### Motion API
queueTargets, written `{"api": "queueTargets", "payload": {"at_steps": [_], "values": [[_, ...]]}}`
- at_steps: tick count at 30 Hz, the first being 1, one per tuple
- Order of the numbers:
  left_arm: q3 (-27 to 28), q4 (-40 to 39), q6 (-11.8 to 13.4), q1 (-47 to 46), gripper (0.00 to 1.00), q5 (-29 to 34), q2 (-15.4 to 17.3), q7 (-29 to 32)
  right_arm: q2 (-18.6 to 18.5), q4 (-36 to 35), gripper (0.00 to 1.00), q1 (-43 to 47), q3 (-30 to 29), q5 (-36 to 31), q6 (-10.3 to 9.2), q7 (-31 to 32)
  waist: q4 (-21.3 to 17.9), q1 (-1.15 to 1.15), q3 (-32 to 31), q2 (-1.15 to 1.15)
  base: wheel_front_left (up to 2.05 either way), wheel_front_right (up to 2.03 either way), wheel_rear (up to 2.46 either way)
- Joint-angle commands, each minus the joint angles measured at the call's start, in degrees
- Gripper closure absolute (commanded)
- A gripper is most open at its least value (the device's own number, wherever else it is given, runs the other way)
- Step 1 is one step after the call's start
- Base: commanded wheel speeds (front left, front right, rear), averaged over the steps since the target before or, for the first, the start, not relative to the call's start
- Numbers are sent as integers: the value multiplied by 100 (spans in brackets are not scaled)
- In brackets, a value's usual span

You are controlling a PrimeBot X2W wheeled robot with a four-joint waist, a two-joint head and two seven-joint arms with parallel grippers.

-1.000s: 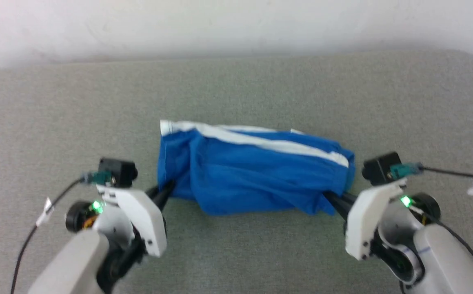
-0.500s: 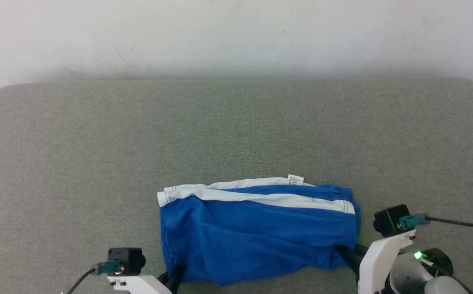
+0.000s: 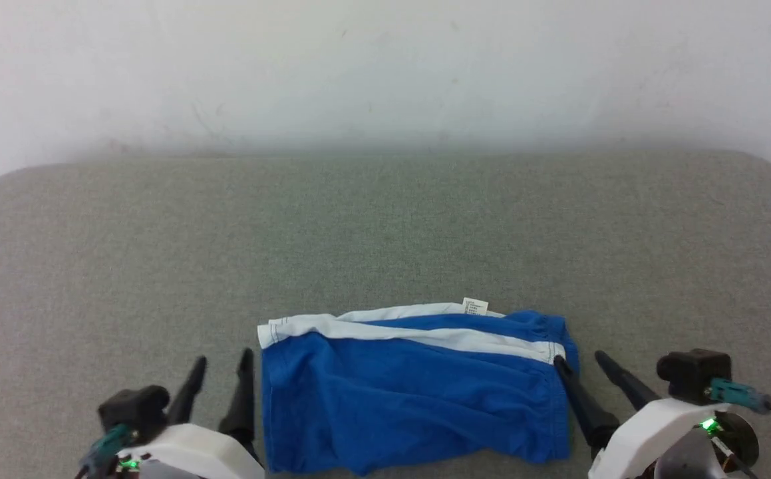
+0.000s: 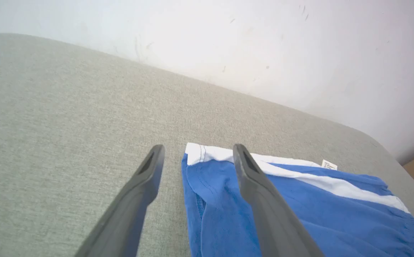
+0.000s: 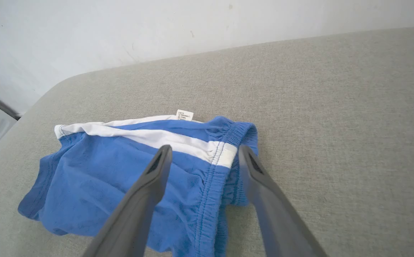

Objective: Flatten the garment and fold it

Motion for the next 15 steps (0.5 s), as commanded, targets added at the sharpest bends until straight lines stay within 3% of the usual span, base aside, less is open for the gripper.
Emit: {"api": "queueTargets", "payload": {"at_steps": [1,7,15], "values": [[58,-27,40,28,0,73,1,-102,43,-46,0,61,-38,-56,-4,-60,-48,0,-101,-1,0,0,0],[497,-268,167,146,0,568,47,-495,225,-155,0,183,-377,-160,-4,-86,-3,0,-244,-1,0,0,0],[865,-564,69,308,0,1406,22,-524,167,64,0,-4,-740,-115,-4,719,309,0,-103,-1,0,0,0]]}}
